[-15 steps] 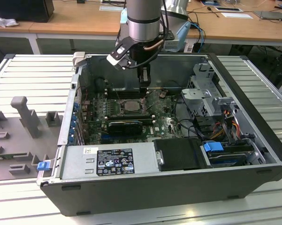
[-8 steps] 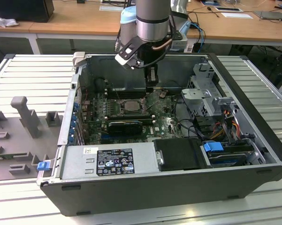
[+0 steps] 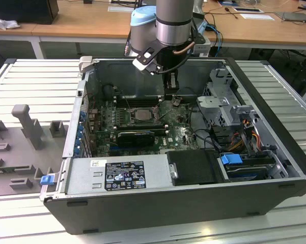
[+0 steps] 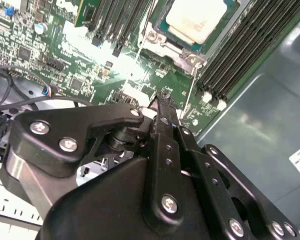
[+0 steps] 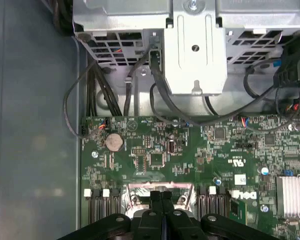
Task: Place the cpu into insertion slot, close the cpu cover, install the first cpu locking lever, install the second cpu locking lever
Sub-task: 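Close the cpu cover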
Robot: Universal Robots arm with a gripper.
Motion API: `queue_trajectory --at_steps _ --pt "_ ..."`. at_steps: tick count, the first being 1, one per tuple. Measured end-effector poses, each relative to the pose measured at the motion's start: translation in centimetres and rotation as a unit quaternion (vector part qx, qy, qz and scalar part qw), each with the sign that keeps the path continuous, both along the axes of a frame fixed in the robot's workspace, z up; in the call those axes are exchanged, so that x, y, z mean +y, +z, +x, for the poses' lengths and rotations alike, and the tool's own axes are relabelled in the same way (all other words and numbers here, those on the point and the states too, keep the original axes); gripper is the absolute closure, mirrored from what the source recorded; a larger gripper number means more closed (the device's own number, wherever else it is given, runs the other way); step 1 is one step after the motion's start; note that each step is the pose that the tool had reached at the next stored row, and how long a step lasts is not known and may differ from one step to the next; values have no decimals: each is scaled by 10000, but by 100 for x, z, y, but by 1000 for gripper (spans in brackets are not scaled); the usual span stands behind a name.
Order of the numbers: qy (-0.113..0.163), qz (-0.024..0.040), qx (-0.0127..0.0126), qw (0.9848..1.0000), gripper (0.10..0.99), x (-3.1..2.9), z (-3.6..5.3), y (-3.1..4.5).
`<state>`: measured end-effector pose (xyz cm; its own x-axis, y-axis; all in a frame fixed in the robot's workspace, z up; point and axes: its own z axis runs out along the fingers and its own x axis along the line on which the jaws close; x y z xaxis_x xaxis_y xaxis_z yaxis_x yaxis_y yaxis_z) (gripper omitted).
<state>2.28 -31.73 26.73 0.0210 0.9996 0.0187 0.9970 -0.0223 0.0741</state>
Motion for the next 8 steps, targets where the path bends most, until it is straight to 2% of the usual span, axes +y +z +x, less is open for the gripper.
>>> queue_trajectory --at_steps 5,8 --pt "0 -1 0 10000 980 -1 52 -3" --pt "9 -1 2 10000 980 -1 132 -10"
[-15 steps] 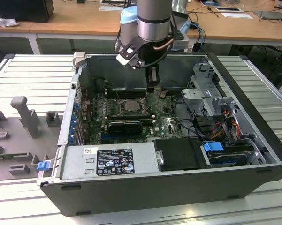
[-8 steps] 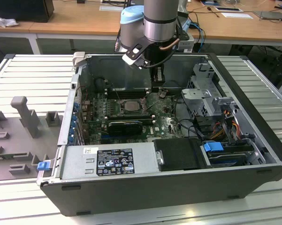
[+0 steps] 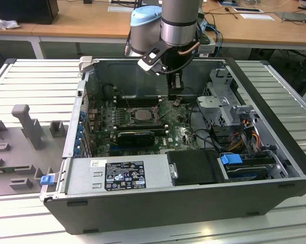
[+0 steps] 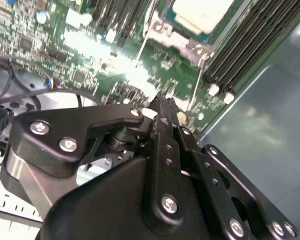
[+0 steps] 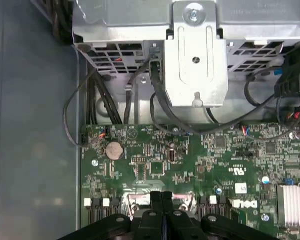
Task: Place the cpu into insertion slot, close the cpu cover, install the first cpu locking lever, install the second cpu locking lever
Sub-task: 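Close the cpu cover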
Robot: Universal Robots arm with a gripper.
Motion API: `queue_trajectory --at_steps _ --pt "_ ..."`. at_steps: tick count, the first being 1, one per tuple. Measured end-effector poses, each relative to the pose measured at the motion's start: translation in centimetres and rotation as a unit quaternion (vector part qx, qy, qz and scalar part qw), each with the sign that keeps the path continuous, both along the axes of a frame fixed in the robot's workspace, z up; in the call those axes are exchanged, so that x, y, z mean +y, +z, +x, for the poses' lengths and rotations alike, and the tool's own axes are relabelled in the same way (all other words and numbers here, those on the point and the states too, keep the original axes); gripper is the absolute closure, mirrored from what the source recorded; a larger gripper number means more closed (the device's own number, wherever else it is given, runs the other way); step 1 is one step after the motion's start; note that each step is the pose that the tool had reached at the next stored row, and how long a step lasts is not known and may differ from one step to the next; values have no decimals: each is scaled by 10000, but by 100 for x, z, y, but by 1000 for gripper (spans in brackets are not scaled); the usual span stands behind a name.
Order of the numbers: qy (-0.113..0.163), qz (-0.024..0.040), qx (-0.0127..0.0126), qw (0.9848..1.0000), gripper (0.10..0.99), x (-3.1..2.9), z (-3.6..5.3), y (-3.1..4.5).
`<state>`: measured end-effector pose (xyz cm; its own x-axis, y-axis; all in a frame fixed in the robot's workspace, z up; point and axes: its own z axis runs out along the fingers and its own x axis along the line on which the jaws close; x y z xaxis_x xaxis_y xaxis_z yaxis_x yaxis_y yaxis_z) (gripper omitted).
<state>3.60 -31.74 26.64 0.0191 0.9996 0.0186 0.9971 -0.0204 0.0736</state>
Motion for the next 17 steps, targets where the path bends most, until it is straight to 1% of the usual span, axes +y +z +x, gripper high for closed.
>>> queue_trajectory --at_steps 1,2,3,6,7,8,11,13,14,17 --pt "15 0 4 10000 980 0 55 -3" --pt "20 1 6 10000 980 1 91 -6" --pt "31 0 8 10000 980 1 134 -25" --pt "44 0 12 10000 980 0 175 -94" --pt "46 0 14 10000 980 -2 175 -114" --pt "47 0 23 10000 980 -12 175 -132" --pt "47 0 46 10000 980 -28 168 -154" --pt "51 5 47 10000 980 -33 160 -159" --pt "53 19 47 10000 980 -36 155 -159" --pt "54 19 47 10000 980 -37 115 -160"
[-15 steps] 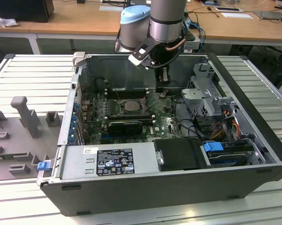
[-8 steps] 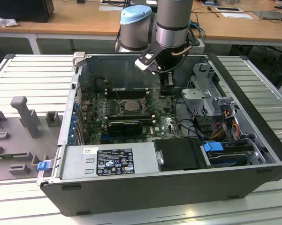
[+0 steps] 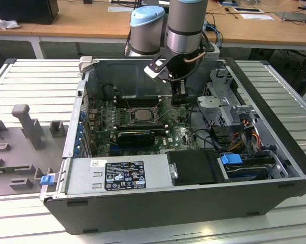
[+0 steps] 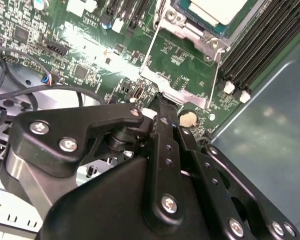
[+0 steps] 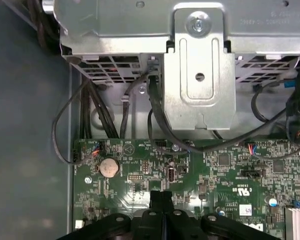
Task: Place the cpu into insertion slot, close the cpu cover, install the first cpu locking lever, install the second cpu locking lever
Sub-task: 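Close the cpu cover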
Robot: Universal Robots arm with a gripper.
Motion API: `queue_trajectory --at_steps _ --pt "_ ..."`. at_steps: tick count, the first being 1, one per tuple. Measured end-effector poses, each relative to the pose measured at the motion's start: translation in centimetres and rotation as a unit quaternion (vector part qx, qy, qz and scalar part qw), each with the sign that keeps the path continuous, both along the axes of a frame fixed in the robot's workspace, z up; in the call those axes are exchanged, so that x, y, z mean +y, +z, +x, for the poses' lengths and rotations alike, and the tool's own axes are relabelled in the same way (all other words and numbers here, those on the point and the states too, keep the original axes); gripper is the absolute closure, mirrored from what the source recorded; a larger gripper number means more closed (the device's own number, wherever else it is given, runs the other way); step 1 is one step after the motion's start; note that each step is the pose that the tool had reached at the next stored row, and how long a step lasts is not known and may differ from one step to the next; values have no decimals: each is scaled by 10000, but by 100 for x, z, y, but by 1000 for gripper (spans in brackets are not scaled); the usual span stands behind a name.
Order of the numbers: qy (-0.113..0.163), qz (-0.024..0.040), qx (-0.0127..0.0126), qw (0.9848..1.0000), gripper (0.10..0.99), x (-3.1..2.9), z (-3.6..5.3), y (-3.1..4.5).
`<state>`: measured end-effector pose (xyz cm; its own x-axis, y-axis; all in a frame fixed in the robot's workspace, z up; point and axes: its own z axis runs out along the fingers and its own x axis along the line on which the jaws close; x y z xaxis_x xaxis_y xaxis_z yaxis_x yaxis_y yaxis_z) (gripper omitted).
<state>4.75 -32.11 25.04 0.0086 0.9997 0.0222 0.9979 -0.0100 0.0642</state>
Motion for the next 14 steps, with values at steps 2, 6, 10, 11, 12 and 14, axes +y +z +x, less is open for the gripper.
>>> queue_trajectory --at_steps 2,6,10,11,12,14 --pt "0 0 0 10000 980 0 -16 0" --pt "0 1 0 10000 980 0 -30 -1" --pt "0 0 0 10000 980 0 -45 -1" --pt "0 1 0 10000 980 0 -48 -1" --pt "0 1 0 10000 980 0 -49 -1" --pt "0 0 0 10000 980 0 -54 -1"
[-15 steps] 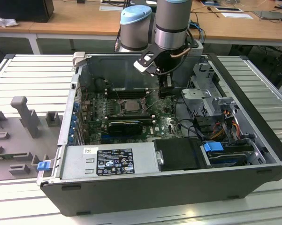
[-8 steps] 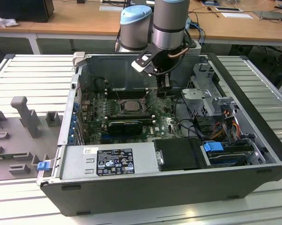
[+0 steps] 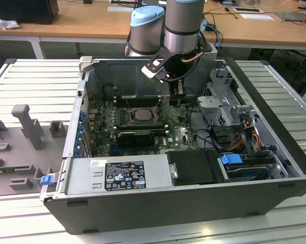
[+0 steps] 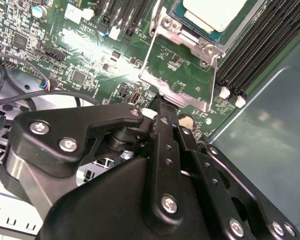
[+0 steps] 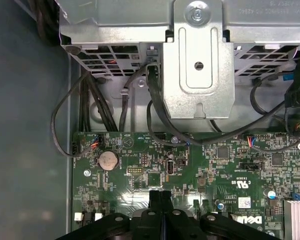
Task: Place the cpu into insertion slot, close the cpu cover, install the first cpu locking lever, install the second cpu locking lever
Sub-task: 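Close the cpu cover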
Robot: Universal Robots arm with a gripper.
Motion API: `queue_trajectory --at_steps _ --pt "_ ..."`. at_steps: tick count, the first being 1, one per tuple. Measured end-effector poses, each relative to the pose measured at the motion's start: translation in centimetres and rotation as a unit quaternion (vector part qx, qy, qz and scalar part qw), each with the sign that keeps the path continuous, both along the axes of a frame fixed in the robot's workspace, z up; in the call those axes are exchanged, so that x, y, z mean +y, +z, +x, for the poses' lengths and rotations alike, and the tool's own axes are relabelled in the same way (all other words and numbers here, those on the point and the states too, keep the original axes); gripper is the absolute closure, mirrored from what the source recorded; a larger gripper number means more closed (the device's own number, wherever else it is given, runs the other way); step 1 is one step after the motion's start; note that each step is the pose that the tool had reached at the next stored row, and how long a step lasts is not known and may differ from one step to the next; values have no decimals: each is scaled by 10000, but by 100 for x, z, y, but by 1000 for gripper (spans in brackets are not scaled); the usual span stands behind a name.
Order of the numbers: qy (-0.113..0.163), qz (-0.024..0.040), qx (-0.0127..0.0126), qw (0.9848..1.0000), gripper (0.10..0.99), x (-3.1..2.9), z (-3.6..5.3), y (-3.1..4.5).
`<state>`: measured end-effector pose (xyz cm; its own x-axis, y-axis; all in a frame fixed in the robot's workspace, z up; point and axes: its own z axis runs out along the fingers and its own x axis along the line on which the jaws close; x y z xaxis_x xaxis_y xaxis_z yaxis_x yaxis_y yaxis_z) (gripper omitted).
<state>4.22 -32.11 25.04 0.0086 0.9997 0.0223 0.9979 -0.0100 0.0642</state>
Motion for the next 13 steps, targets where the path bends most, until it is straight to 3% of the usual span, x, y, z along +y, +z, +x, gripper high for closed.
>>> queue_trajectory --at_steps 13 --pt "0 0 0 10000 980 0 -40 0"
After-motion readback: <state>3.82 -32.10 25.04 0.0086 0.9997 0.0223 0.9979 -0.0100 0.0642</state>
